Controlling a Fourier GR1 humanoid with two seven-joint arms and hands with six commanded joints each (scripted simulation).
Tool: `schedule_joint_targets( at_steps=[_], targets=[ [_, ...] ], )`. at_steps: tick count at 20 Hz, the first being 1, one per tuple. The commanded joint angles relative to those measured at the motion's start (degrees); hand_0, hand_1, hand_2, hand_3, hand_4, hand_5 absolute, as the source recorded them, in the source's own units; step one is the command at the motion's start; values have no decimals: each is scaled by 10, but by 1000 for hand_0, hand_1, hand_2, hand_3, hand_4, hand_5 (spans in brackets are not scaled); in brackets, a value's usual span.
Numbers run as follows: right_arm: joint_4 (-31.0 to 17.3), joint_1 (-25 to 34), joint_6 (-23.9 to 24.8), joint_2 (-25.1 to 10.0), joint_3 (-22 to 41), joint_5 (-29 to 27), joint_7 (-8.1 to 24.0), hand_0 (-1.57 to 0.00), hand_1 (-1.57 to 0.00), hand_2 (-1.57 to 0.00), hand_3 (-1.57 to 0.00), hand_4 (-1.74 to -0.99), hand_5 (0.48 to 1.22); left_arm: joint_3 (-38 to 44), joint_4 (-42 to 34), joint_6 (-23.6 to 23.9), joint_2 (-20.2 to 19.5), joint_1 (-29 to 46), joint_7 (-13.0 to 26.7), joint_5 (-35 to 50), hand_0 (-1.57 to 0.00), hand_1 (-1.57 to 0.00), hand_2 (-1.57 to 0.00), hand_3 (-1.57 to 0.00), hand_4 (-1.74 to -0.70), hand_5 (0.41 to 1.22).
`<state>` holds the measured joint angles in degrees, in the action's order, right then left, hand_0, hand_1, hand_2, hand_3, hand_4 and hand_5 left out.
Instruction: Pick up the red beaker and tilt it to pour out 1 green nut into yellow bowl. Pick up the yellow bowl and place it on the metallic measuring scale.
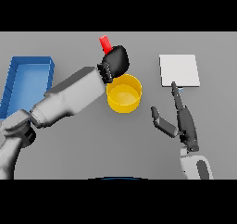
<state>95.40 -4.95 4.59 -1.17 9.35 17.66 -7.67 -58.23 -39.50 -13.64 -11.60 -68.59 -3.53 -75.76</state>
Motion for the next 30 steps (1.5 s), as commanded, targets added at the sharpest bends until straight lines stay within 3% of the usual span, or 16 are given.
schedule_joint_targets(
  at_steps=[1, 4, 5, 9, 12, 16, 18, 19, 21, 24, 30],
  targets=[
    [1, 4, -1, -3, -4, -4, -5, 1, 1, 1, 1, -1082, 677, -9, 6, -3, 5, -10, -9, -8, -1571, -1571, -1571, -1571, -1734, 1221],
    [3, 1, -1, -5, -5, -6, -16, 1, 1, 1, 1, -1063, 673, -43, 15, -14, 8, -35, -37, -39, -1571, -1571, -1571, -1571, -1733, 1221],
    [-1, 8, 2, -1, -2, -1, -5, 1, 1, 1, 1, -1061, 671, -53, 16, -22, 13, -44, -39, -49, -1571, -1571, -1571, -1571, -1732, 1221],
    [12, 3, 3, -4, 0, 5, -10, 1, 1, 1, 1, -1041, 683, -70, 38, -31, 34, -66, -44, -69, -1571, -1571, -1571, -1571, -1728, 1221],
    [5, -1, 6, 7, 8, 11, -5, 1, 1, 1, 1, -1035, 684, -48, 53, -9, 24, -93, -63, -58, -1571, -1571, -1571, -1571, -1726, 1221],
    [2, 11, 12, -4, 1, 18, 0, 1, 1, 1, 1, -1023, 682, 6, 95, 0, 6, -152, -71, -27, -1571, -1571, -1571, -1571, -1728, 1221],
    [3, 3, 9, -1, 7, 19, -6, 1, 1, 1, 1, -1028, 680, 45, 121, 3, -8, -182, -69, -3, -1571, -1571, -1571, -1023, -1733, 1221],
    [7, 1, 11, -1, 6, 18, -7, 1, 1, 1, 1, -1018, 680, 70, 138, 21, -18, -192, -72, 15, -1571, -1571, -1571, -1132, -1731, 1221],
    [-2, 5, 6, -2, 0, 6, -6, 1, 1, 1, 1, -1001, 683, 123, 178, 14, -39, -208, -77, 57, -1571, -1571, -1571, -1290, -1729, 1221],
    [-5, 13, 15, 7, 7, 16, -10, 1, 1, 1, 1, -990, 672, 215, 226, 7, -59, -226, -15, 128, -1571, -1571, -1571, -1427, -1735, 1221],
    [-15, 24, 1, 7, -5, -16, -7, 1, 1, 1, 1, -996, 664, 369, 270, 73, -165, -182, 47, 276, -1571, -1571, -1571, -1447, -1739, 1221]
  ],
)
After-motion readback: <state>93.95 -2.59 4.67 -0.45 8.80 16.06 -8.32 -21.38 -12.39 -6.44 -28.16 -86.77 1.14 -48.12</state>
